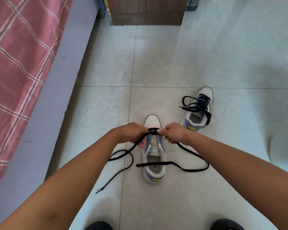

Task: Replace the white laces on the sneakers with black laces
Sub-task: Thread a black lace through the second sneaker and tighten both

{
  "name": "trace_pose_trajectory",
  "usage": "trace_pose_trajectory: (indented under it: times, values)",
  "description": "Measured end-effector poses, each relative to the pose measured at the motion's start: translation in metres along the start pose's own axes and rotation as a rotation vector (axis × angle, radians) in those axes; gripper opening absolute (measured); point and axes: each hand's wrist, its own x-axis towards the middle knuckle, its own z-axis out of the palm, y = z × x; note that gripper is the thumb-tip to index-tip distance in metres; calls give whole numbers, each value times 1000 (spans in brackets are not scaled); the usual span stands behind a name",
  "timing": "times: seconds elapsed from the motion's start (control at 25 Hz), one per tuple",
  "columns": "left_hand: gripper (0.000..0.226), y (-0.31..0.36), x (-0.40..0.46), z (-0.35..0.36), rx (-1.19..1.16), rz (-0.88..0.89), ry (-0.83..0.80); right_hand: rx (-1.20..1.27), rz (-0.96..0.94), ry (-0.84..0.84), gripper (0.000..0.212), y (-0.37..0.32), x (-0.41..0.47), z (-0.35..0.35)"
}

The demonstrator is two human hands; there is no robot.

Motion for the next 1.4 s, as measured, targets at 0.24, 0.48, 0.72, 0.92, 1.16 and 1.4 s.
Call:
trace_pose_trajectory:
  times: [0.24, 0.48, 0.72, 0.92, 1.16, 1.4]
  values:
    - [29, 7, -49, -34, 58, 96, 37, 110, -53, -137, 28, -24, -34, -34]
    - [27, 68, -117, -65, -160, 380, 154, 288, -302, -112, 25, -81, -100, -81]
    - [25, 117, -179, -80, -366, 689, 230, 548, -592, -2, 25, -132, -154, -119]
    - [31, 137, -215, -102, -509, 941, 311, 708, -856, 129, 24, -164, -186, -166]
    - [26, 177, -270, -130, -659, 1091, 530, 844, -1057, 42, 41, -193, -201, -243]
    - [27, 212, -330, -159, -561, 1293, 460, 981, -1136, -418, 62, -222, -175, -278]
